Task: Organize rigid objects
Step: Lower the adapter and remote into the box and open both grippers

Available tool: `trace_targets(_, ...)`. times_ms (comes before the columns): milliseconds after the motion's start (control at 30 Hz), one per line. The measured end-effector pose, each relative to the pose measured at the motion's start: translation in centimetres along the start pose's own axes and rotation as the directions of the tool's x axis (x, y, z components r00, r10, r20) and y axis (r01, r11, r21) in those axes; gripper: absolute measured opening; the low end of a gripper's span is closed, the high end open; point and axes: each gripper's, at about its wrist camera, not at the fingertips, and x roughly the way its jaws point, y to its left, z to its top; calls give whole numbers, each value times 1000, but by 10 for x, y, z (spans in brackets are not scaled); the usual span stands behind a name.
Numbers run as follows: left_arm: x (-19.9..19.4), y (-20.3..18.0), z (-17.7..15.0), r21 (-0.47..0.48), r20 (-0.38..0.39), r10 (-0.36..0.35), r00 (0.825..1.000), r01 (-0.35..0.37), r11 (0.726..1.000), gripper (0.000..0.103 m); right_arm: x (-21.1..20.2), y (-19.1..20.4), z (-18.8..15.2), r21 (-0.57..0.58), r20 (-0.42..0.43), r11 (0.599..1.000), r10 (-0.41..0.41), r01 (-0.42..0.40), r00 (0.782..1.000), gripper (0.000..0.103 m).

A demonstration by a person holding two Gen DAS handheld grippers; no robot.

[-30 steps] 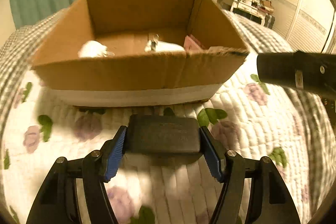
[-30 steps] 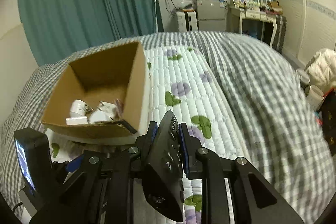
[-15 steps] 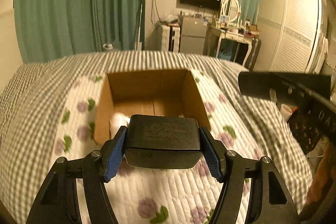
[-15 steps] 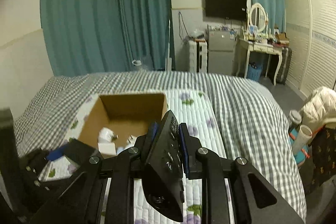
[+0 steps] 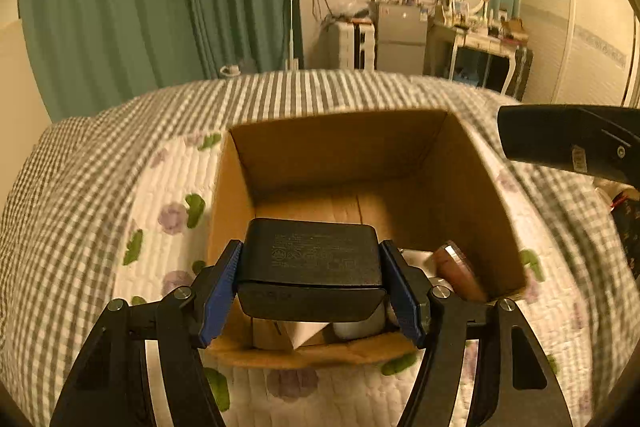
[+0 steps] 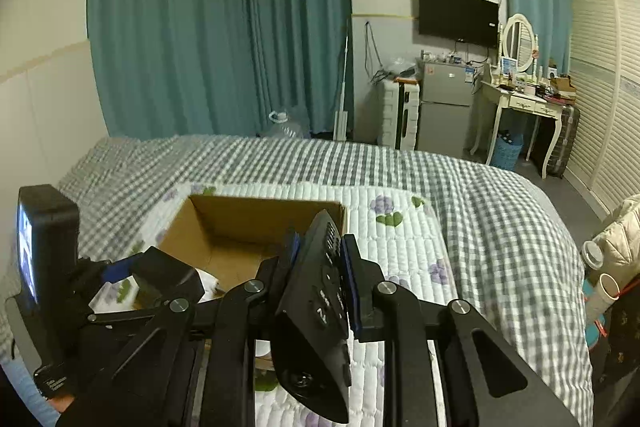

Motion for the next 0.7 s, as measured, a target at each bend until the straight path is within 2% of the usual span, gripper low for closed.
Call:
trace_targets(133, 22, -2, -8, 7, -27, -24, 999, 24, 1000, 69, 23, -2, -12, 11, -22, 1000, 17, -17, 1000, 20)
trace_targets(233, 28, -4, -10, 9, -31, -6, 999, 6, 1000, 70, 33, 0, -15, 2, -39, 999, 33, -32, 999, 20)
trace_targets(300, 17, -6, -8, 24, 28, 11, 1000, -11, 1000, 70, 37, 1, -17, 0, -41, 999, 33, -33, 999, 20)
trace_targets(400, 4, -6, 3, 46, 55, 22, 998, -25, 999, 72, 36, 1, -17, 24, -38, 998, 52, -51, 998, 20)
trace_targets(700, -14, 23, 14, -40, 60, 38, 997, -36, 999, 72, 30, 14, -1, 0, -30, 998, 70, -70, 997, 20)
